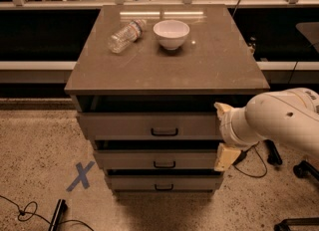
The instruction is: Open top drawer
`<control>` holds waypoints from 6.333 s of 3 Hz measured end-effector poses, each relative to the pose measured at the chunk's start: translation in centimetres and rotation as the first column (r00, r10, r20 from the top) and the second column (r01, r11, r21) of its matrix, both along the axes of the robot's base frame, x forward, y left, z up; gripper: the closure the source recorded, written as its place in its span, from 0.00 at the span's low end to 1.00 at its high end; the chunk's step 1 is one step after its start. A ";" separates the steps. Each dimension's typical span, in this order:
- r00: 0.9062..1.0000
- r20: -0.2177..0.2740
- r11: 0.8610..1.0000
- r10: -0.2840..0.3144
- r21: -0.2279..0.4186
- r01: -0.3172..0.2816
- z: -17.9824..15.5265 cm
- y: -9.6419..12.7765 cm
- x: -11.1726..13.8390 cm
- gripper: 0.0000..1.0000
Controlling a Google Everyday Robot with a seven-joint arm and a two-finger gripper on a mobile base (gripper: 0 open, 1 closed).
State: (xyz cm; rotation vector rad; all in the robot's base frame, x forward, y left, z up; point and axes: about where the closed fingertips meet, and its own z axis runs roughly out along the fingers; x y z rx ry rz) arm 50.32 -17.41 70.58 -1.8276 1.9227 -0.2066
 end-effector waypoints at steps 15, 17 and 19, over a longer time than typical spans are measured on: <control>0.978 -0.172 0.991 0.119 0.083 -0.106 -3.8 -3.9 -7.9 0.11; 0.972 -0.209 0.992 0.105 0.093 -0.087 -1.4 -4.4 -12.6 0.14; 0.979 -0.185 0.990 0.090 0.124 -0.067 -0.9 -4.0 -12.7 0.00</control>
Offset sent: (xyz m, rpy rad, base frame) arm 0.0158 -0.0136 -0.0180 -0.1423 -0.1206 0.0607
